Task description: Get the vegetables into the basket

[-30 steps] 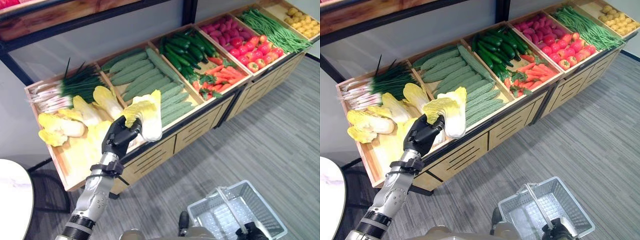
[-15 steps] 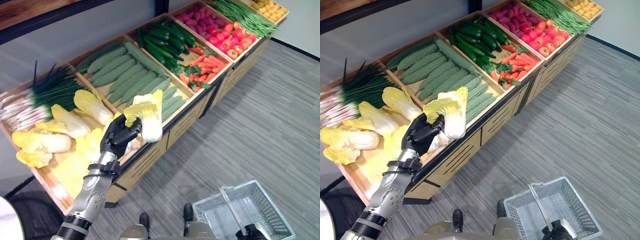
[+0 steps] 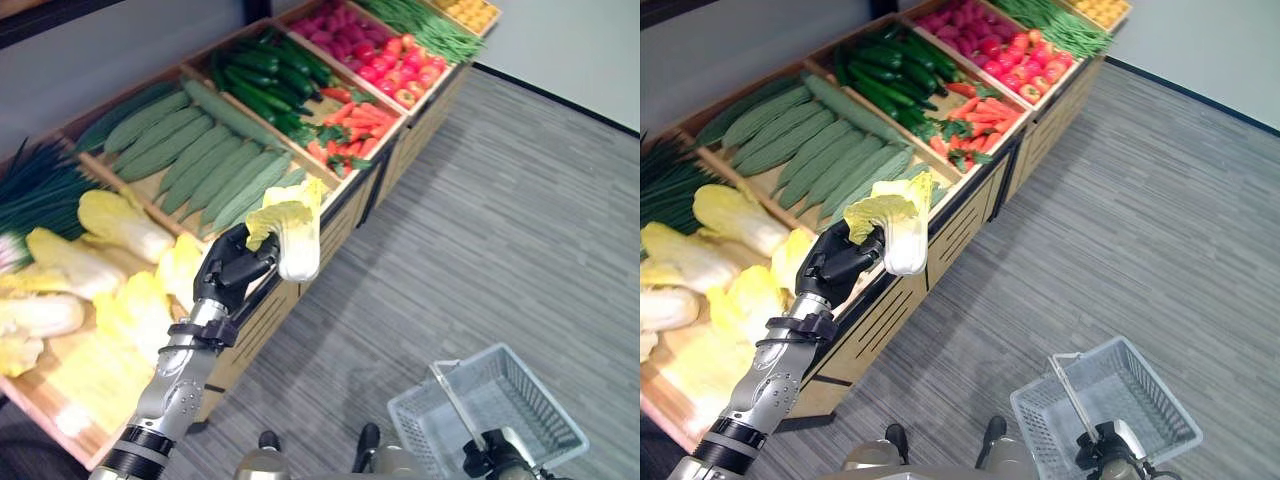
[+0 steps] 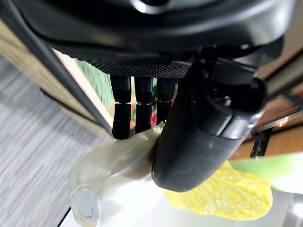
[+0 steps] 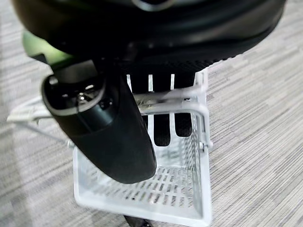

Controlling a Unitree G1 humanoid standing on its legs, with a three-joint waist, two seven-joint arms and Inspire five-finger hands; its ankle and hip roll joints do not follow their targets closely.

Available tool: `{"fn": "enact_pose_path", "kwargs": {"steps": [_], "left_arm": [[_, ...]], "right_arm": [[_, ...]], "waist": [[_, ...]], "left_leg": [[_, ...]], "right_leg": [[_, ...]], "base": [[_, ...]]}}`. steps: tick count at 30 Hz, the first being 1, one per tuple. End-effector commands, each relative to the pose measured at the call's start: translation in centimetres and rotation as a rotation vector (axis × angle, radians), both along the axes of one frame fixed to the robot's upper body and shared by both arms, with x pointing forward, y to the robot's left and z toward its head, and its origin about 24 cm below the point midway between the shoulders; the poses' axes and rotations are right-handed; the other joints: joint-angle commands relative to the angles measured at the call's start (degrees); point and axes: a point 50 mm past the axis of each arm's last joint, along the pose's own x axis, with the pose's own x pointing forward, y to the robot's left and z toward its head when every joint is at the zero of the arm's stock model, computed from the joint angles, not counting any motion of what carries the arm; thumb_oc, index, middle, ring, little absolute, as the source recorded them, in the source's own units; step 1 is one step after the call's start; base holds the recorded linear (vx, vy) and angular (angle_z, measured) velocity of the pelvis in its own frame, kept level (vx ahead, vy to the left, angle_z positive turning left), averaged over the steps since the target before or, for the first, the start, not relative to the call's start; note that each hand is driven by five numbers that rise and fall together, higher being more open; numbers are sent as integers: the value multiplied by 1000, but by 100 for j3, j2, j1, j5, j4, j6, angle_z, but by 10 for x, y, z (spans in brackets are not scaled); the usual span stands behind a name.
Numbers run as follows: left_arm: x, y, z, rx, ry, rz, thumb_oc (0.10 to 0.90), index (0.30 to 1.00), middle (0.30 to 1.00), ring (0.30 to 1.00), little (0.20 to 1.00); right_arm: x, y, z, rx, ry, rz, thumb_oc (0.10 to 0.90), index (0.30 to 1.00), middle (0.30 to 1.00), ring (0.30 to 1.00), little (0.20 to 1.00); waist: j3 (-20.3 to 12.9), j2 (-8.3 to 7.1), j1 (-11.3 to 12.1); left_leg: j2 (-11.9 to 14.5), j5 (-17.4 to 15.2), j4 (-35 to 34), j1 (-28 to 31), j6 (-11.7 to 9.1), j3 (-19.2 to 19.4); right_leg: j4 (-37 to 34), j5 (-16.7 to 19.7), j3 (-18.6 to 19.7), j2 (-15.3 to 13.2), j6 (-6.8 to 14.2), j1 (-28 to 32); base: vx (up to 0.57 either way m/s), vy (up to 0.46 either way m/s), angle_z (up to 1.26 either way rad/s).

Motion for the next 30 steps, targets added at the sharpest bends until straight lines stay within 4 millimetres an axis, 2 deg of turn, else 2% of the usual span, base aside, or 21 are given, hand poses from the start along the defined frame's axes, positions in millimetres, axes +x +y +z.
{"fn": "enact_pose_path", "kwargs": {"steps": [1,9,11,15,17,18,19,21,22,23,25,30], "left_arm": [[6,-8,60,-76,-317,-36,400,300,300,300,300],[7,-10,57,-128,-303,-18,400,300,300,300,300],[9,-15,57,-144,-302,-32,400,300,300,300,300],[12,-22,57,-143,-300,-55,400,300,300,300,300],[12,-26,56,-139,-298,-64,400,300,300,300,300],[12,-26,56,-139,-299,-64,400,300,300,300,300],[11,-27,55,-143,-295,-64,400,300,300,300,300],[11,-25,54,-145,-290,-56,400,300,300,300,300],[10,-23,54,-145,-294,-43,400,300,300,300,300],[10,-23,54,-145,-294,-43,400,300,300,300,300],[10,-20,54,-146,-296,-27,400,300,300,300,300],[8,-19,55,-135,-296,-28,400,300,300,300,300]], "right_arm": [[-1,-8,3,-46,-14,2,400,300,300,300,300],[0,-13,7,-68,-29,43,400,300,300,300,300],[2,-18,10,-85,-43,59,400,300,300,300,300],[5,-24,15,-101,-68,64,400,300,300,300,300],[14,-32,22,-128,-96,86,400,300,300,300,300],[14,-32,22,-128,-96,86,400,300,300,300,300],[19,-35,26,-142,-110,93,400,300,300,300,300],[19,-37,26,-141,-109,89,400,300,300,300,300],[21,-36,27,-141,-110,103,400,300,300,300,300],[21,-36,27,-141,-110,103,400,300,300,300,300],[25,-34,27,-136,-124,114,400,300,300,300,300],[29,-29,28,-108,-162,103,400,300,300,300,300]], "waist": [[-402,-159,56],[-367,17,-189],[-292,128,-290],[-229,177,-371],[-192,220,-329],[-207,220,-327],[-184,223,-207],[-198,218,-189],[-189,219,-83],[-191,217,-86],[-170,220,-23],[-227,247,-50]], "left_leg": [[-90,89,-26,-369,-152,-62],[291,437,-35,-330,-451,40],[496,588,62,-359,-586,32],[675,616,461,-526,-712,-28],[622,668,749,-664,-757,-611],[624,680,746,-686,-756,-610],[423,591,624,-831,-682,-1350],[402,563,510,-868,-654,-1494],[341,621,385,-993,-636,-1960],[338,621,385,-994,-635,-1963],[266,633,339,-1048,-614,-2247],[161,523,102,-774,-514,-2101]], "right_leg": [[113,256,-130,-521,509,206],[-192,47,1,-72,319,348],[-152,-84,28,100,198,370],[-231,-148,49,220,93,446],[-250,-220,232,337,11,465],[-257,-206,233,340,7,444],[-244,-248,384,337,10,451],[-247,-226,451,330,18,426],[-258,-204,637,346,16,431],[-257,-208,634,343,17,430],[-275,-179,782,356,21,431],[-330,-165,945,307,89,513]], "base": [[-26,-180,-31],[0,-206,-26],[-20,-262,-4],[-14,-154,-20],[11,-129,-40],[28,-32,-44],[34,-28,-55],[47,-19,-44],[44,2,-30],[68,6,-36],[61,28,-68],[54,130,-55]]}}
